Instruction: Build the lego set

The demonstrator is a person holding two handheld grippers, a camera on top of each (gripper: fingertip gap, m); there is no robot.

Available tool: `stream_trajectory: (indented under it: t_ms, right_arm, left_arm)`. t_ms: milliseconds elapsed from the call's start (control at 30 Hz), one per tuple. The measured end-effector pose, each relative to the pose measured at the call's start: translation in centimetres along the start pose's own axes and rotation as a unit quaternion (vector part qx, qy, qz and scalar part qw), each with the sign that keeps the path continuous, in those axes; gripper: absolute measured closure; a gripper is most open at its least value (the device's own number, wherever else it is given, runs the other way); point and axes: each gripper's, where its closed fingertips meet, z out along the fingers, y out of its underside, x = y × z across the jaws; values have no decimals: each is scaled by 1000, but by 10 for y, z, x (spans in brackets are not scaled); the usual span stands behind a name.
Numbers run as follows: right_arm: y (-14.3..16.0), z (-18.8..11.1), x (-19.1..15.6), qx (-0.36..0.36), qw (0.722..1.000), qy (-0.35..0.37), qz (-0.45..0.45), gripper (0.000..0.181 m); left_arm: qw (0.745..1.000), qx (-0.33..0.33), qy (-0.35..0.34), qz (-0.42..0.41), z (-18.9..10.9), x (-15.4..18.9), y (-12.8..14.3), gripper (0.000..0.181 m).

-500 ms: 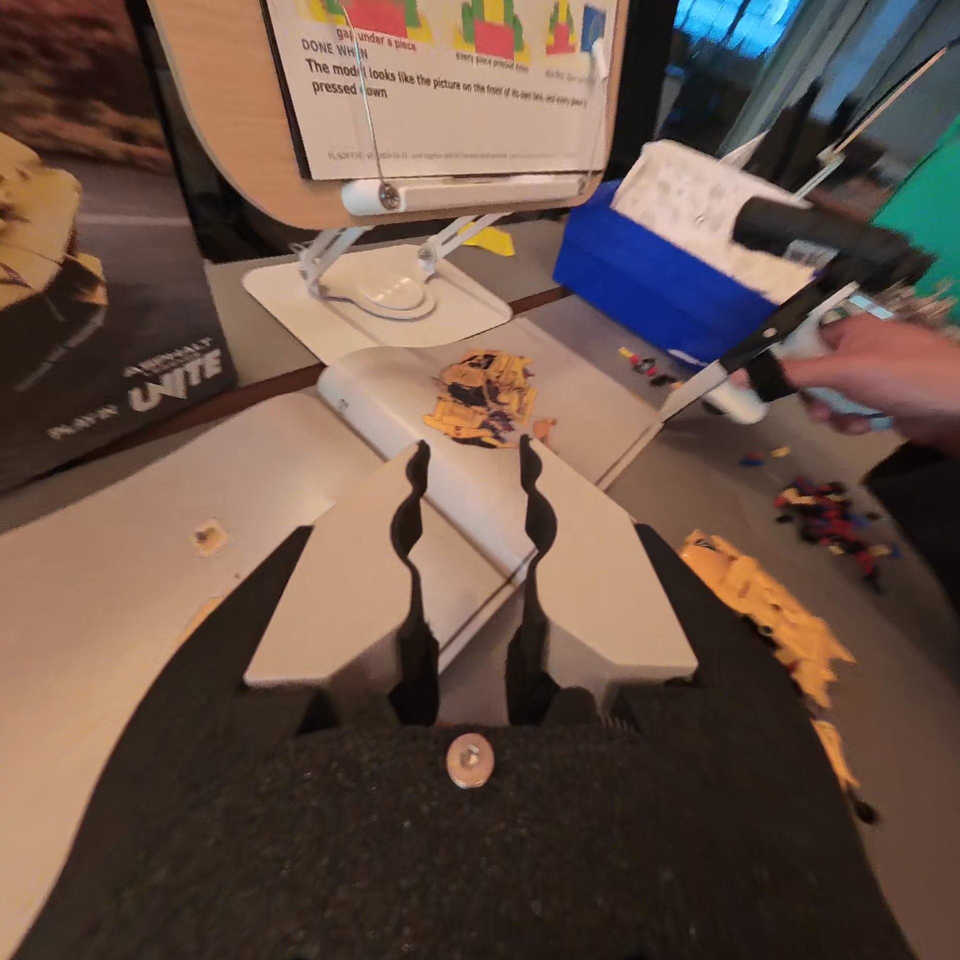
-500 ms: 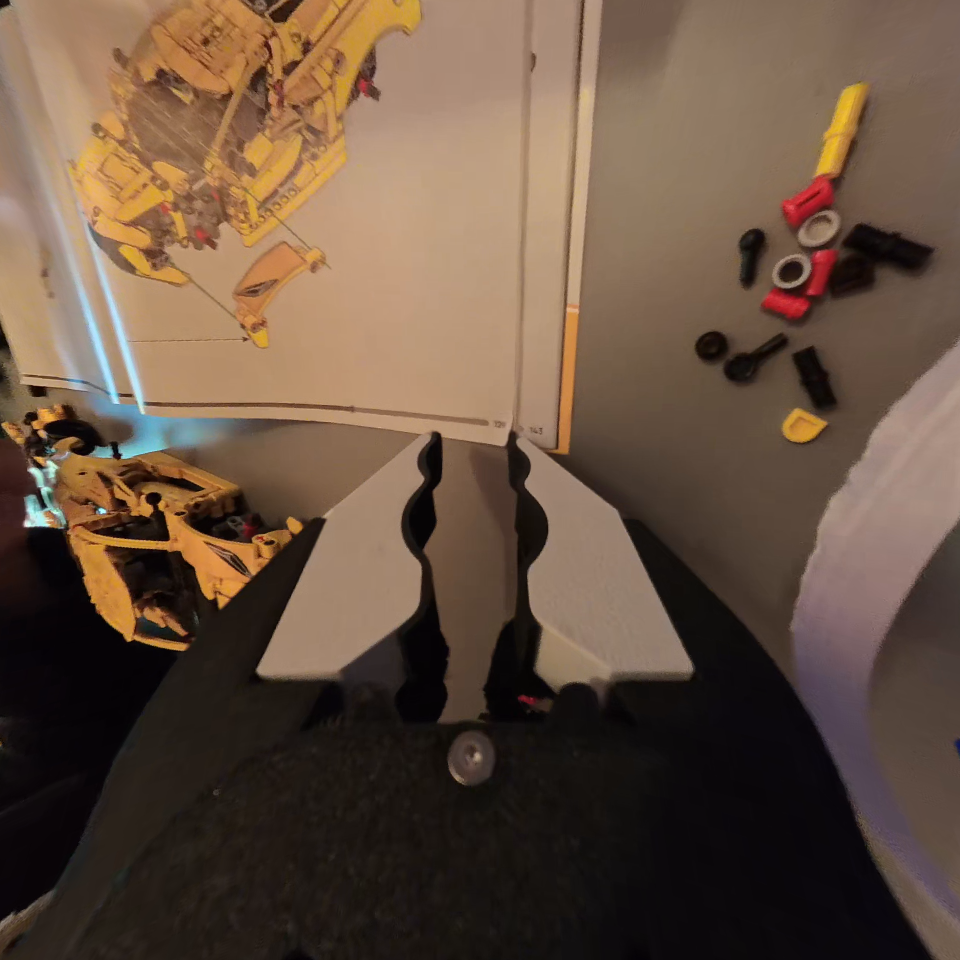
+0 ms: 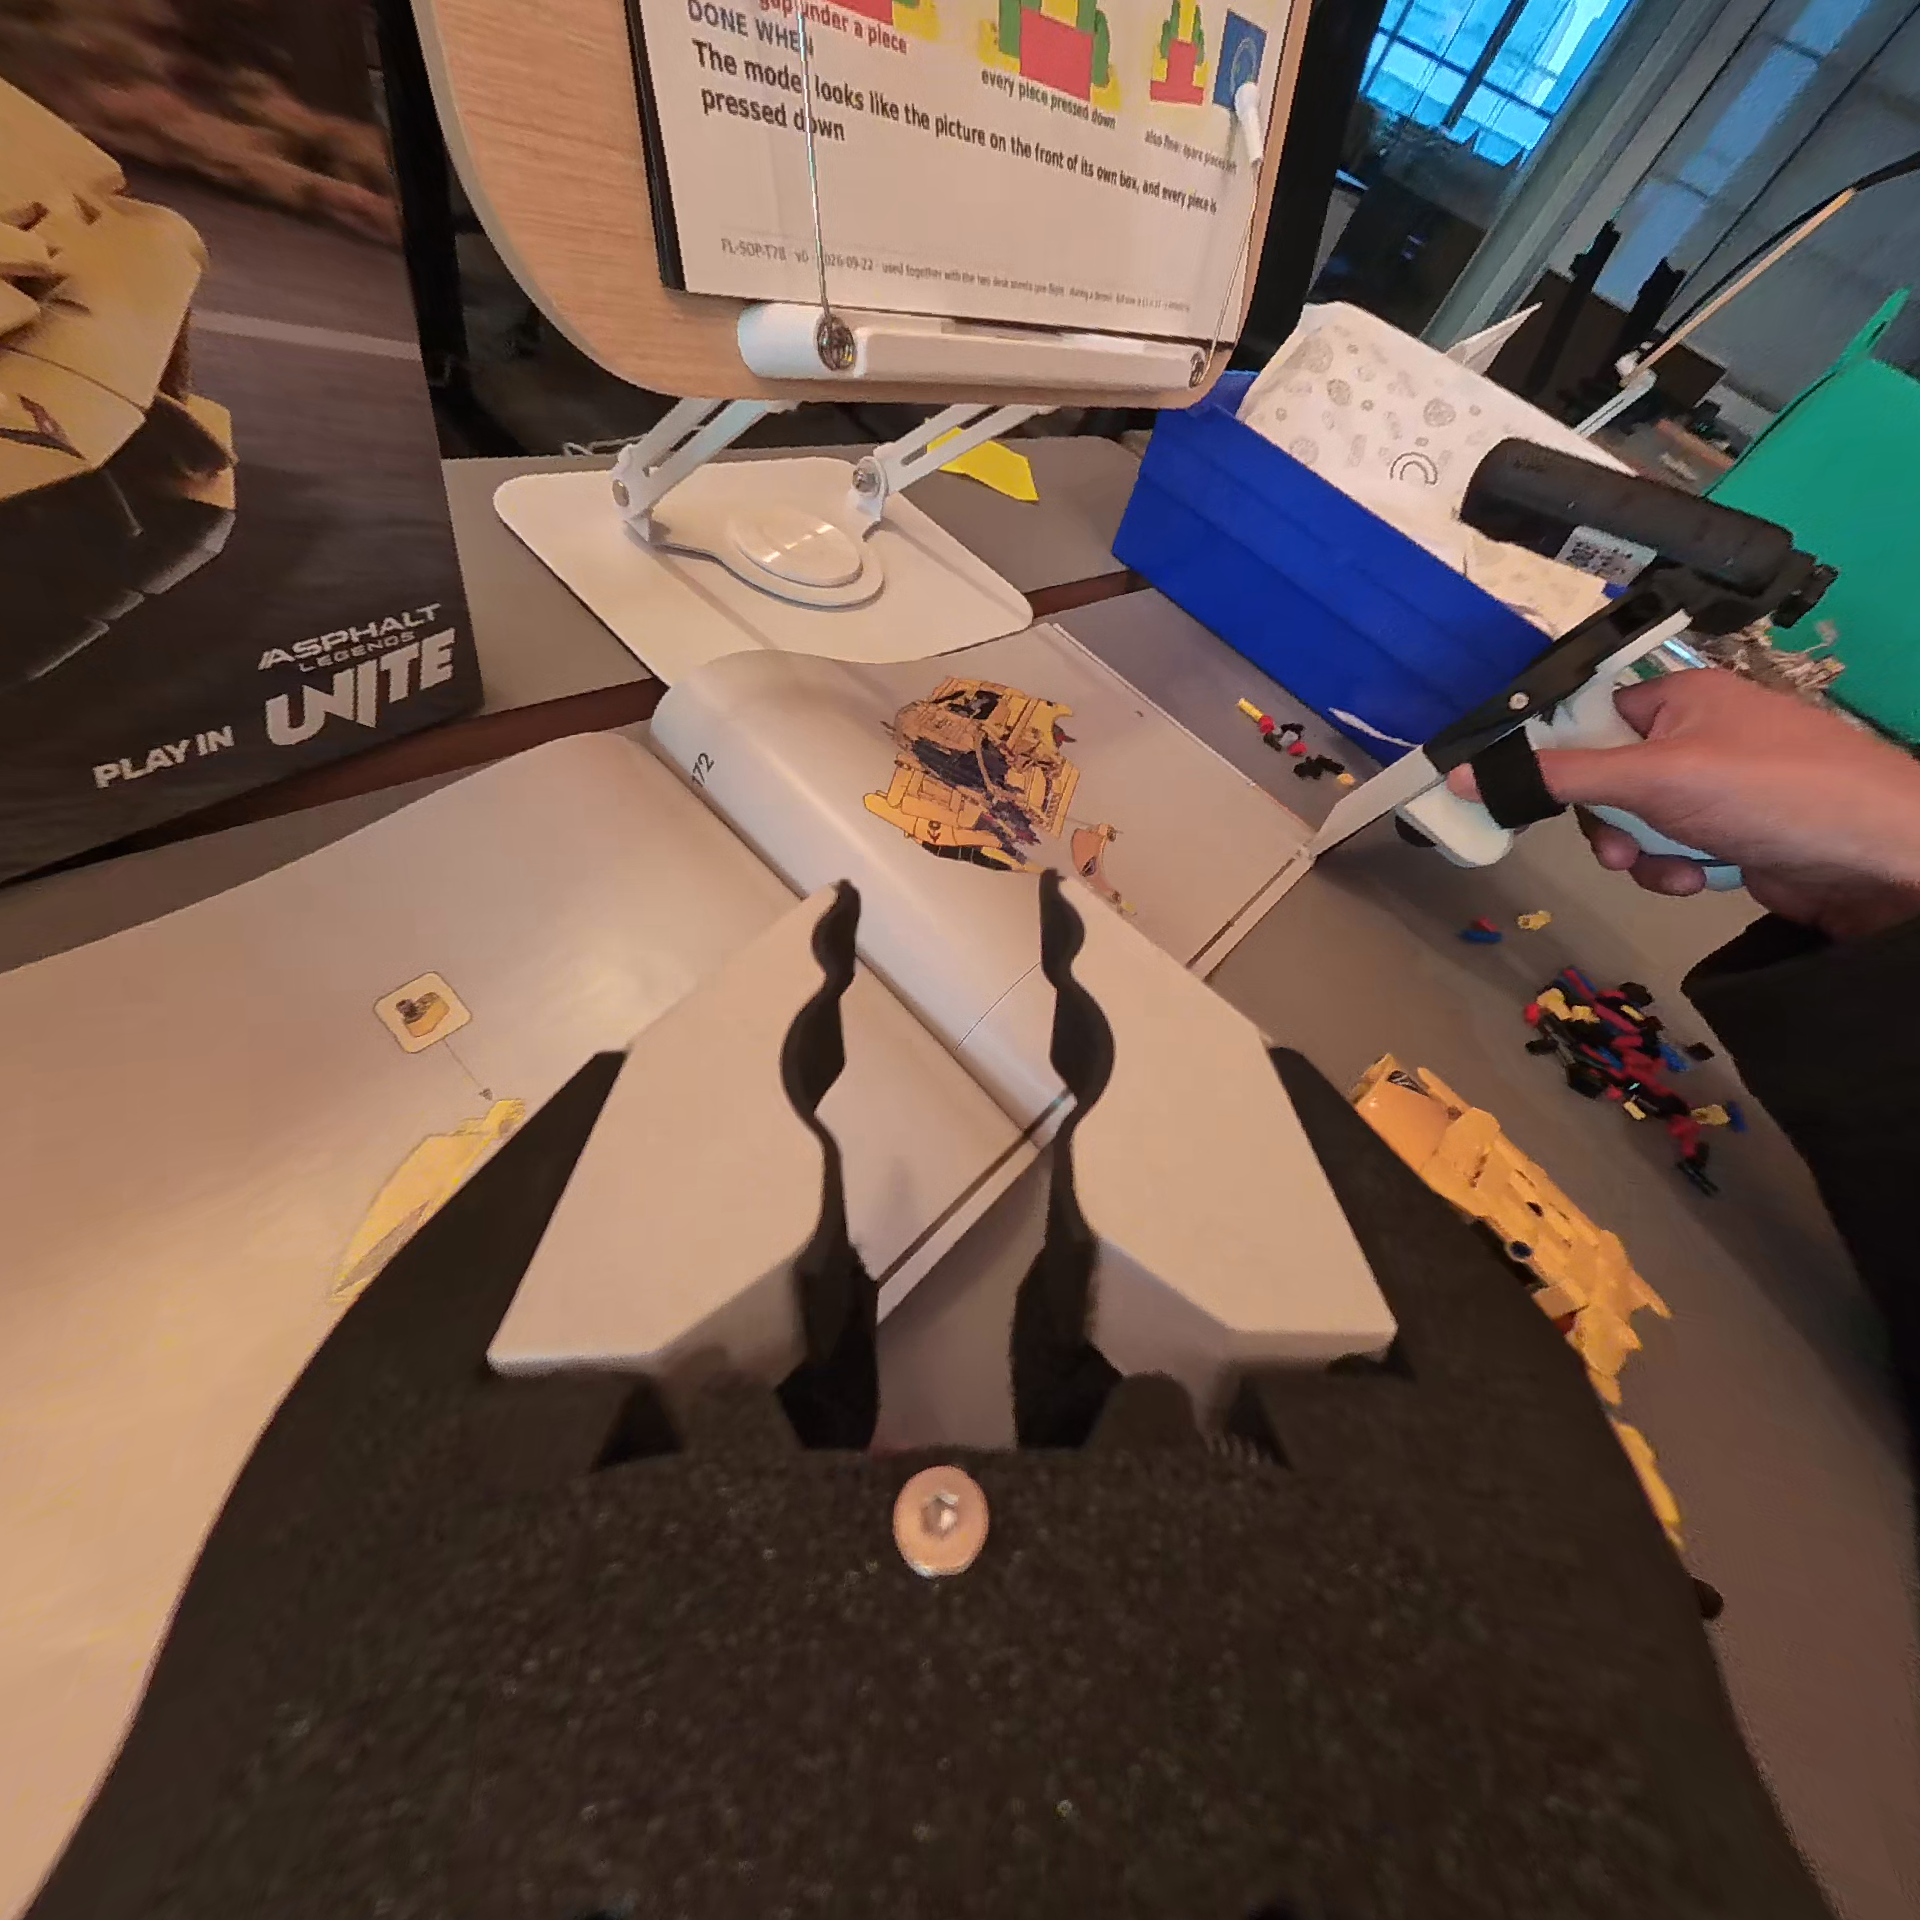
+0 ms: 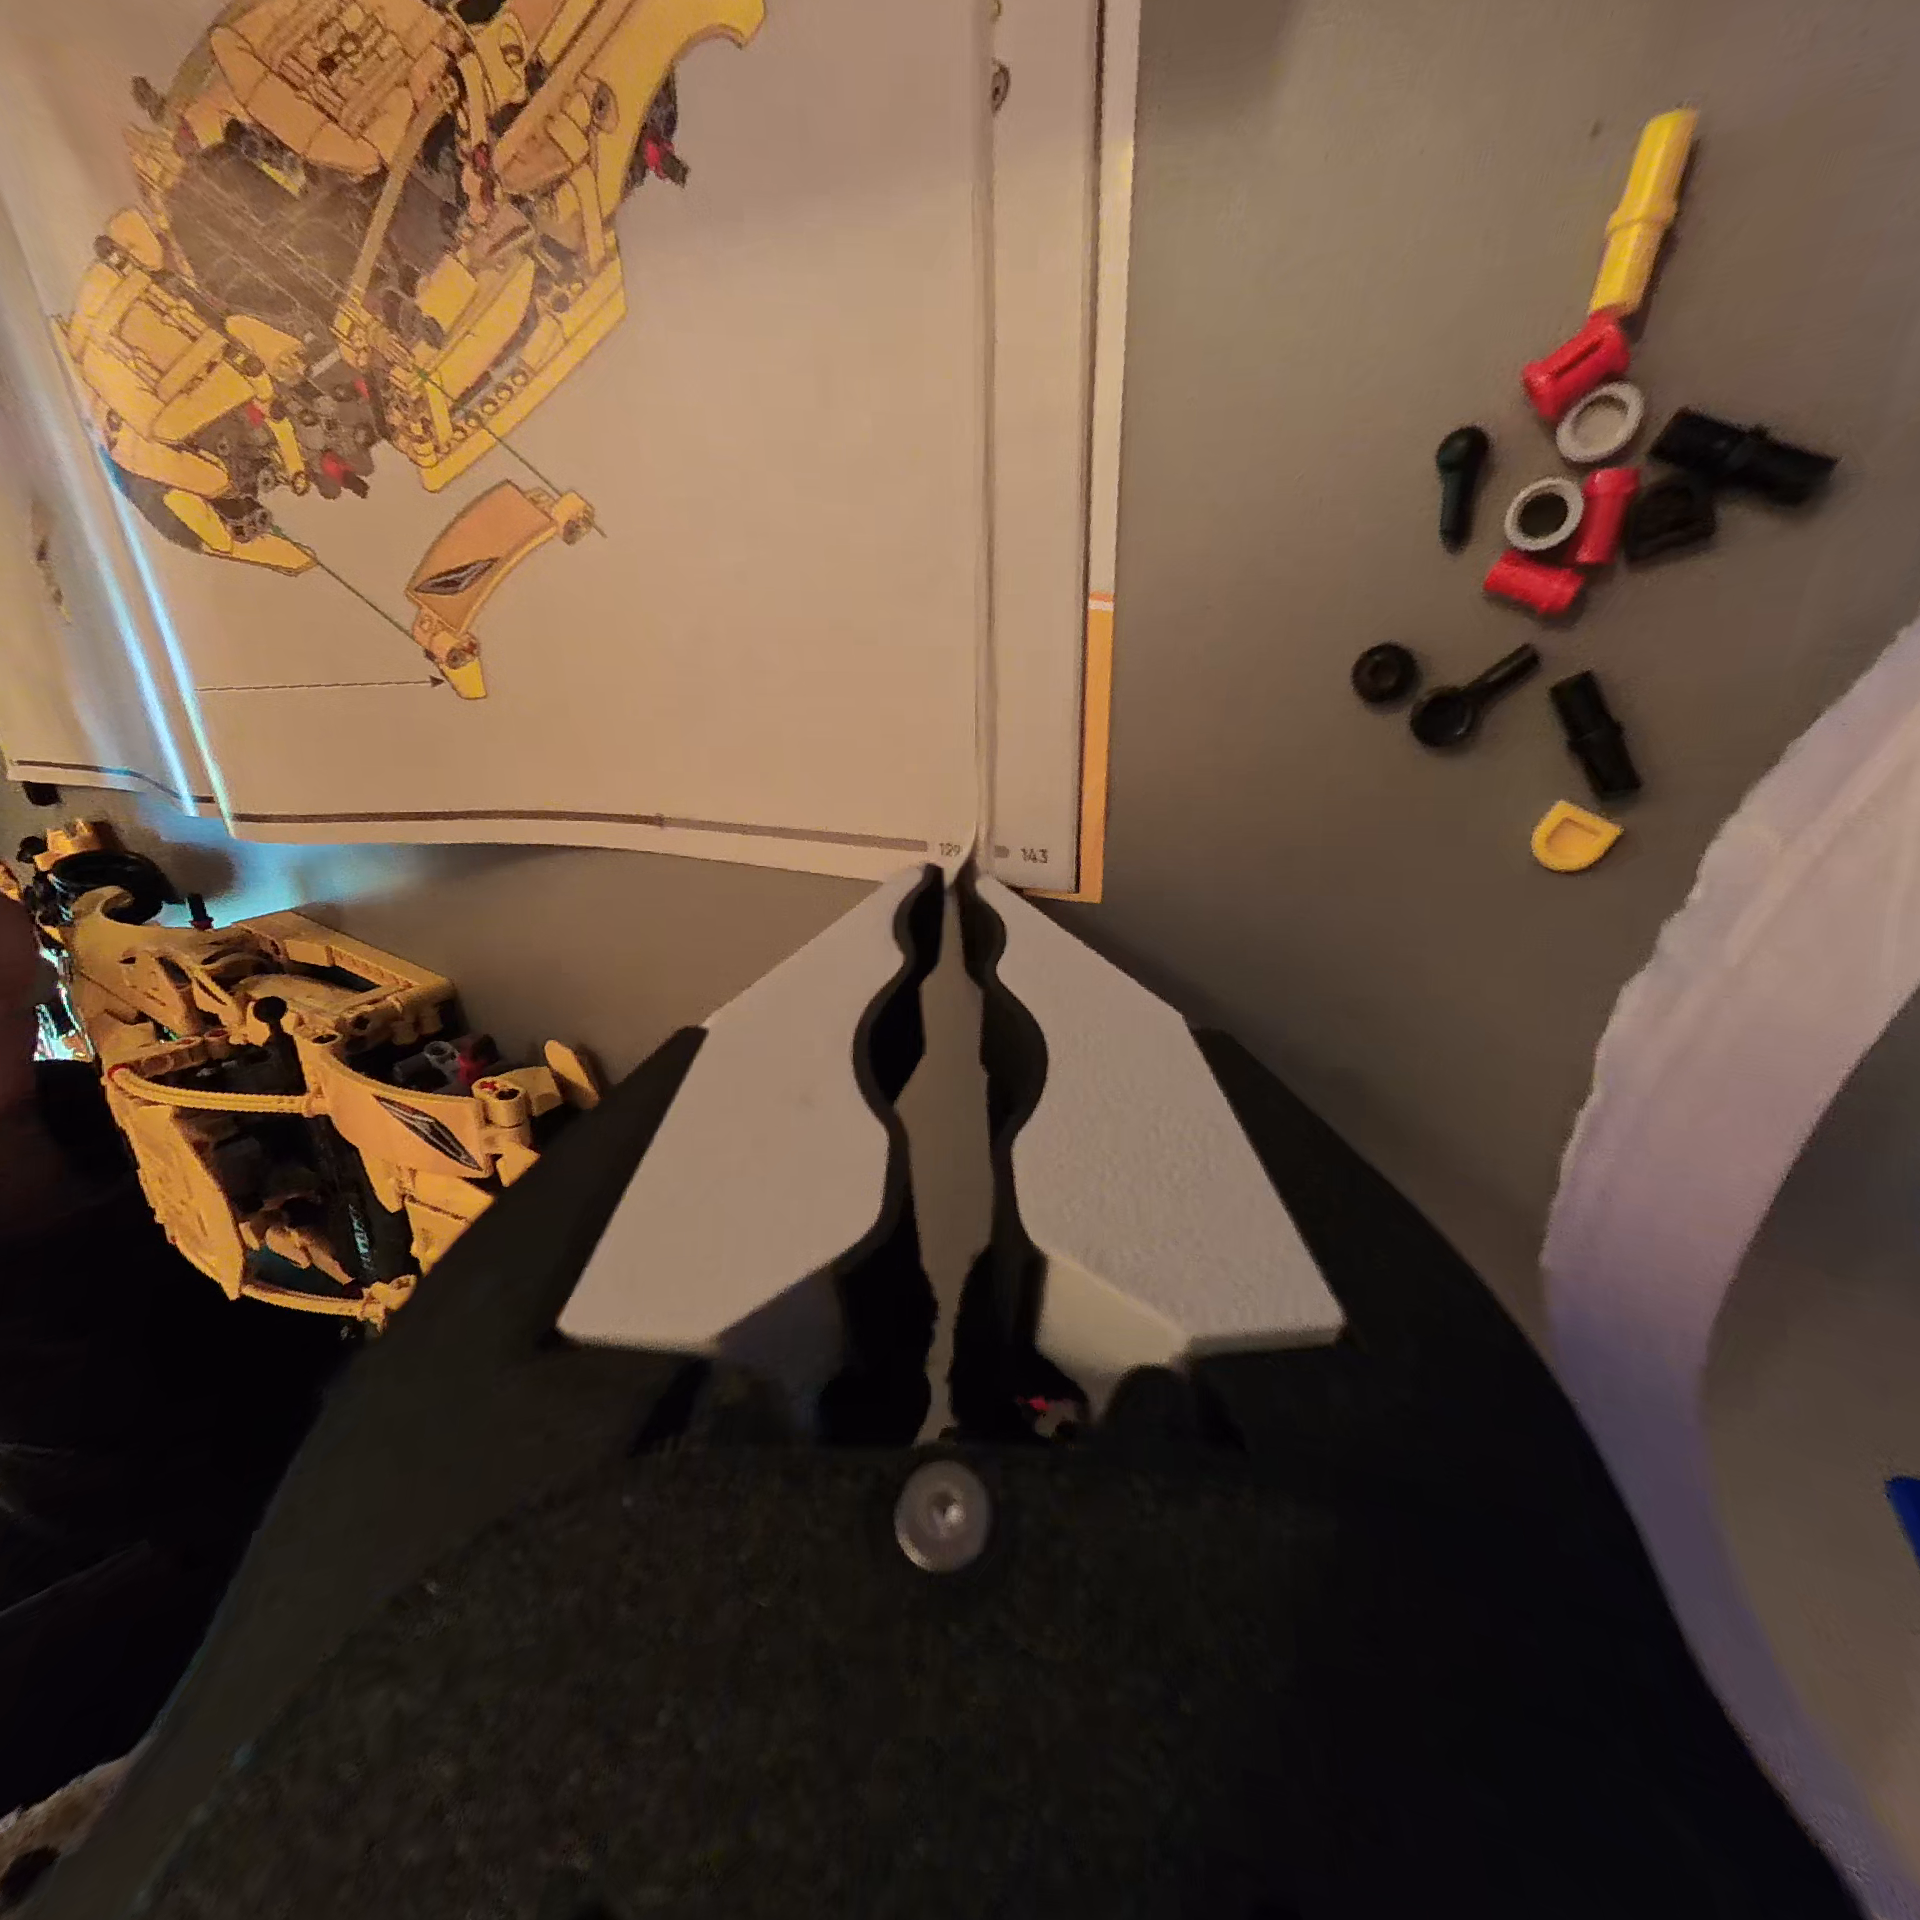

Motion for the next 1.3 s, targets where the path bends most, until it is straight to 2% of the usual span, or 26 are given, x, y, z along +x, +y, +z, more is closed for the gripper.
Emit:
stream_trajectory:
  t_ms: [167,300,467,533,667,800,933,1000,1033,1133,1200,1233,1300]
  right_arm:
    - [-3,-3,-2,6,1000,15,-18,181]
    - [-12,-18,-26,36,997,18,-71,181]
    - [-15,-25,-97,62,978,-15,-199,181]
    - [-11,-15,-142,68,960,-55,-266,181]
    - [13,21,-212,43,923,-89,-372,181]
    - [31,40,-251,48,890,-87,-446,181]
    - [42,45,-270,54,870,-98,-480,181]
    - [49,39,-286,59,860,-153,-483,181]
    - [54,35,-294,59,857,-190,-475,181]
    - [63,-1,-324,66,835,-356,-414,156]
    - [45,-10,-313,108,835,-340,-418,150]
    - [33,-10,-303,137,832,-308,-441,149]
    - [7,-6,-285,200,815,-243,-487,134]
  left_arm:
    - [1000,-6,4,0,1,3,1,146]
    - [998,-33,-2,-44,2,-6,11,146]
    - [993,-4,17,-121,-3,-15,5,145]
    - [991,-1,26,-131,-3,-14,4,145]
    - [985,-3,82,-150,0,6,2,143]
    - [978,-23,127,-161,2,19,8,139]
    - [973,-12,141,-182,-1,19,2,144]
    - [974,-14,130,-183,-3,14,3,173]
    - [974,-13,128,-187,-5,11,4,181]
    - [973,-29,101,-205,-14,-11,10,181]
    - [978,-47,46,-196,-29,-41,17,181]
    - [980,-55,14,-191,-38,-59,21,181]
    - [978,-63,-29,-197,-58,-89,28,181]
